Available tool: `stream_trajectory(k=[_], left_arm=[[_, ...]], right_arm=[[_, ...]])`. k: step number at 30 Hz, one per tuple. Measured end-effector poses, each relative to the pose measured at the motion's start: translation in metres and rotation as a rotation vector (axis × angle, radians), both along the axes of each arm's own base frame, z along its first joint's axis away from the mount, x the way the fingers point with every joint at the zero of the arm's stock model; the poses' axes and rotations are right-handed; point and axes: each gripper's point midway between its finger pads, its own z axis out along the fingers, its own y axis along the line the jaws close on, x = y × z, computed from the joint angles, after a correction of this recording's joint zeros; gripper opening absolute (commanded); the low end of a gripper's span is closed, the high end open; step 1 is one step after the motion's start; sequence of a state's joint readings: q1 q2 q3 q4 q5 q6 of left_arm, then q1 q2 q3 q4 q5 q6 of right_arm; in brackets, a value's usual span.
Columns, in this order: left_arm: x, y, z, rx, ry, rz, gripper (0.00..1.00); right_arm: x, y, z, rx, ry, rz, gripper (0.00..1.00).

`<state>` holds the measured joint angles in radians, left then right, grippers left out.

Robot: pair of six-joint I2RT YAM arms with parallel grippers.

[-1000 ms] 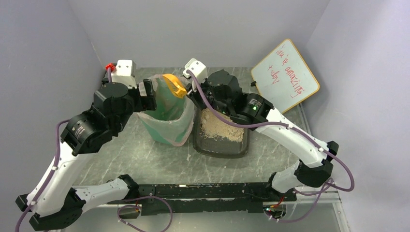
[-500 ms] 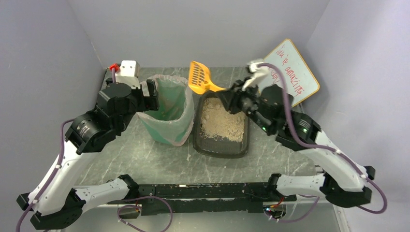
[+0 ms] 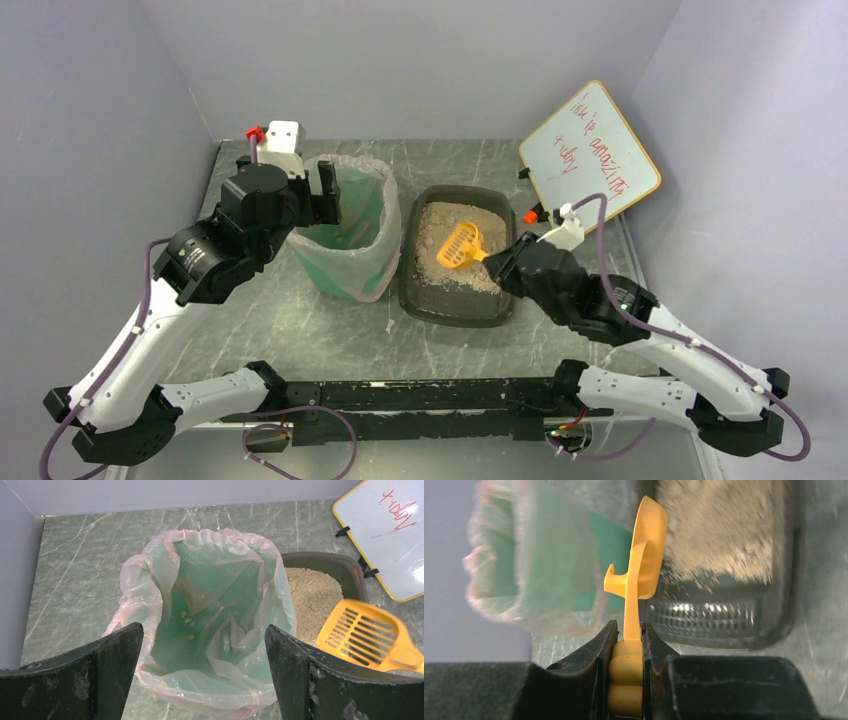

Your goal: Clean the litter box

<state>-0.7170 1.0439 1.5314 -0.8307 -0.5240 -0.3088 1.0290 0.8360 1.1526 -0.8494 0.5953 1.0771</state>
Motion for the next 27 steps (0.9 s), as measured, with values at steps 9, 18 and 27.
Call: stream_trajectory(k=[9,18,27], left_arm=[[0.003,-0.003,-0.004,0.009,0.011,-0.003,0.97],[0.003,-0.003,-0.005,0.019,0.012,-0.006,0.97],[0.003,-0.002,-0.006,0.039,0.014,-0.011,0.97]], right_arm=[[-0.007,-0.015,-0.095,0.098,0.269,-0.284,0.0],[0.01,0.011,-0.13,0.205,0.331,-0.396,0.0],[0.029,0.045,-0.153,0.274,0.361,-0.439,0.0]])
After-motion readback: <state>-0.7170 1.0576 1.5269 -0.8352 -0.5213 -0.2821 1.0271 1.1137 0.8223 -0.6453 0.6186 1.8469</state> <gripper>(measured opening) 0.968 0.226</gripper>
